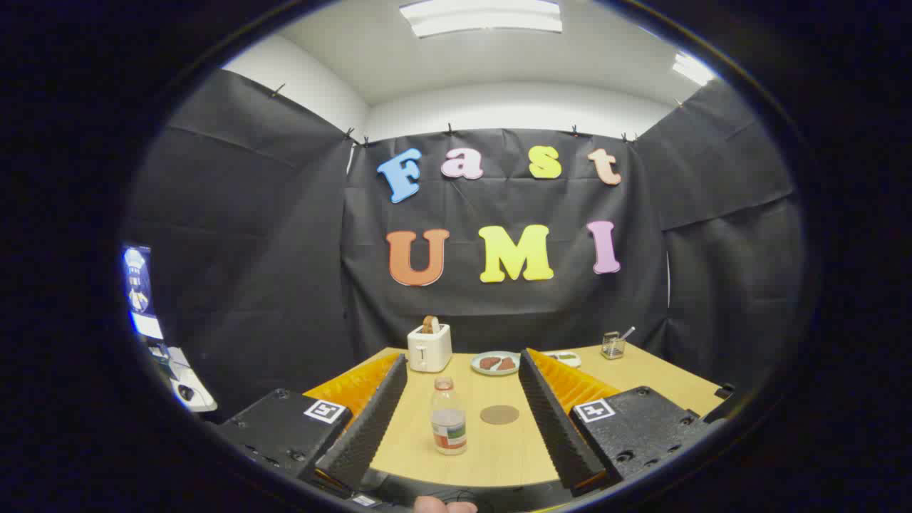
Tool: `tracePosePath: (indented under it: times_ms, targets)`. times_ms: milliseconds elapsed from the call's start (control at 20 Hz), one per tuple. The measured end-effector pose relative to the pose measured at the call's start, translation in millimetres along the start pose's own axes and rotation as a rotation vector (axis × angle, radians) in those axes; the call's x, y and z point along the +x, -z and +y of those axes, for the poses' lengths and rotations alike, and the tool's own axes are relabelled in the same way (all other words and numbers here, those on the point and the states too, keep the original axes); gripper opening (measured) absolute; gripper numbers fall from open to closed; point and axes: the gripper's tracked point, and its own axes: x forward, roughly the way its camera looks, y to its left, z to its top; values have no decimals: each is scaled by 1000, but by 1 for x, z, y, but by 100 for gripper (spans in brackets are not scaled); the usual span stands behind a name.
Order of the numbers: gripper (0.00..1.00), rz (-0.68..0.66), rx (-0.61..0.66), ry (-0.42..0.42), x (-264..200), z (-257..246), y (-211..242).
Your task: Take the bottle from table, then pour the juice into the cup, finally place the bottle on the coaster
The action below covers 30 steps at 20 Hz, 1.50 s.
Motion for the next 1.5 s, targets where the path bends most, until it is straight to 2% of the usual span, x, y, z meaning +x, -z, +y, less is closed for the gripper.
tracePosePath:
  times_ms: [800, 1050, 1500]
  targets:
    - [100, 11, -10, -7, -3, 4, 8]
    - [100, 12, -4, -34, 0, 16, 11]
    - [100, 31, -6, -20, 8, 21, 16]
